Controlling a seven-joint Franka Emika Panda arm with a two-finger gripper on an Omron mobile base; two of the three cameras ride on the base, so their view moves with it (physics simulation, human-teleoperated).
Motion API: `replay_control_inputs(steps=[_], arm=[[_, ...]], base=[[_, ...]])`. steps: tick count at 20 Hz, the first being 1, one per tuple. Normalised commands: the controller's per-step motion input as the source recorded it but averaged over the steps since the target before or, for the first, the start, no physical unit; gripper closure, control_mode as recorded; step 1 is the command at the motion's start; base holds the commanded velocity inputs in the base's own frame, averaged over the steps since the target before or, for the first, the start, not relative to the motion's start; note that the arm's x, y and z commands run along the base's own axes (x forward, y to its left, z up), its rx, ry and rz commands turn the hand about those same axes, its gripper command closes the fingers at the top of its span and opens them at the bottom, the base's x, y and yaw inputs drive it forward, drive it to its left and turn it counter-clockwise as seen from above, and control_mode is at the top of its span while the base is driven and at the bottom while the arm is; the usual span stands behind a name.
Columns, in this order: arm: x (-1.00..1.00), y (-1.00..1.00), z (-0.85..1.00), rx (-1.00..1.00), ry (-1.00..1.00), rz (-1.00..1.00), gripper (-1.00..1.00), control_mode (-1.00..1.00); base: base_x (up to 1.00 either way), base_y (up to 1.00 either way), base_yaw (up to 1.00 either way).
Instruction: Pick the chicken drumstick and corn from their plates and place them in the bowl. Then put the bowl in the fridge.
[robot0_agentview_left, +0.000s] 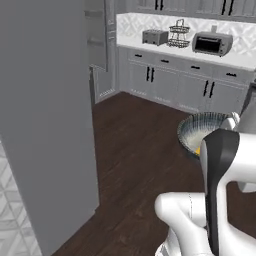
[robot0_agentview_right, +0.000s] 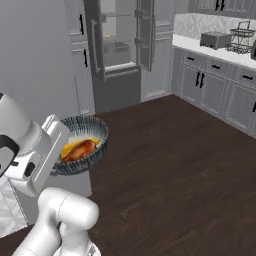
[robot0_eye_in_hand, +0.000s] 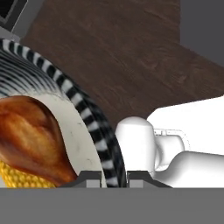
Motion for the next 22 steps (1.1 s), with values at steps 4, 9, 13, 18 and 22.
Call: replay_control_inputs(steps=[4, 9, 13, 18, 22], arm=[[0.00, 0.00, 0.00, 0.00, 0.00, 0.00, 1.00, 1.00], [0.00, 0.00, 0.00, 0.00, 0.00, 0.00, 1.00, 1.00], [0.00, 0.00, 0.00, 0.00, 0.00, 0.00, 1.00, 1.00], [0.00, 0.00, 0.00, 0.00, 0.00, 0.00, 1.00, 1.00], [0.00, 0.00, 0.00, 0.00, 0.00, 0.00, 1.00, 1.00]], base=[[0.15, -0.95, 0.52], [0.62, -1.00, 0.40], [0.98, -1.00, 0.34], [1.00, -1.00, 0.39], [0.94, -1.00, 0.41]])
